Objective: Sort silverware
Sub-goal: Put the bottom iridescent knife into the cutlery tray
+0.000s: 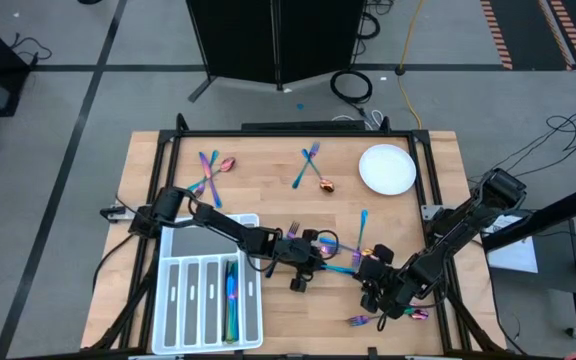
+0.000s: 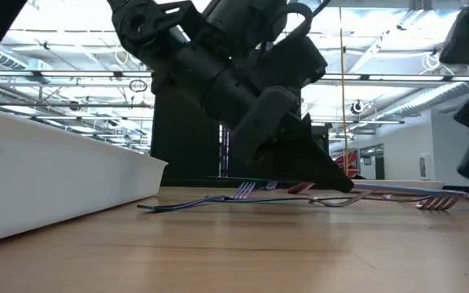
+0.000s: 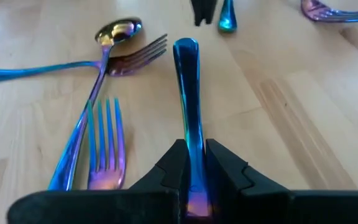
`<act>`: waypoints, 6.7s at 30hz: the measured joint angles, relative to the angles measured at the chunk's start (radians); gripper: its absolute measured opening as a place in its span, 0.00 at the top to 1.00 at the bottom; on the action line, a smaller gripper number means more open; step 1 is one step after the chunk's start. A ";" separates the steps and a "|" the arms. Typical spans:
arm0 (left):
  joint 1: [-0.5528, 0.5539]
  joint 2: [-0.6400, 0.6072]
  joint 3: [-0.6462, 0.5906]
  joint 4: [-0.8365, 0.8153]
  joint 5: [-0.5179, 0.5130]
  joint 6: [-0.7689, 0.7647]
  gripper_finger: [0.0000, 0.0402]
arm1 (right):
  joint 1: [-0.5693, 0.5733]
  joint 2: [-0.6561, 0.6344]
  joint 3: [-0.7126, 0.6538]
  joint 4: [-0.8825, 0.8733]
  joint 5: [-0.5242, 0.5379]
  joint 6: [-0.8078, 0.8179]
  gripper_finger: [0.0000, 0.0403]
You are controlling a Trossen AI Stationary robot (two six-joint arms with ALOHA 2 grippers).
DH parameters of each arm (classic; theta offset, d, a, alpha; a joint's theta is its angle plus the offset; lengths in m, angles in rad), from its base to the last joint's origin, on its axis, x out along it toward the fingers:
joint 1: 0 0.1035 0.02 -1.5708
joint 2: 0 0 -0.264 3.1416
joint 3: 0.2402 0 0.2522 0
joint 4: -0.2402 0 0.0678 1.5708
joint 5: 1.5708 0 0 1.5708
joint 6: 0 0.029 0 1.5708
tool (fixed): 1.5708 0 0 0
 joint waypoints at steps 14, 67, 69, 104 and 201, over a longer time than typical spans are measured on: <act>-0.039 -0.003 0.133 -0.229 0.004 0.034 0.89 | -0.098 -0.002 0.099 -0.010 -0.034 -0.249 0.87; -0.168 -0.006 0.173 -0.131 -0.411 0.628 0.89 | -0.144 -0.002 0.099 0.058 -0.162 -0.244 0.81; -0.167 -0.006 0.173 -0.131 -0.415 0.653 0.89 | -0.144 -0.002 0.099 0.055 -0.162 -0.243 0.90; -0.258 -0.705 -0.789 0.822 -0.467 -0.418 0.77 | -0.216 -0.024 0.098 0.256 0.311 -0.331 1.00; -0.102 -0.654 -0.720 0.844 -0.252 -0.416 0.98 | -0.412 0.226 0.100 1.347 0.012 -1.026 0.64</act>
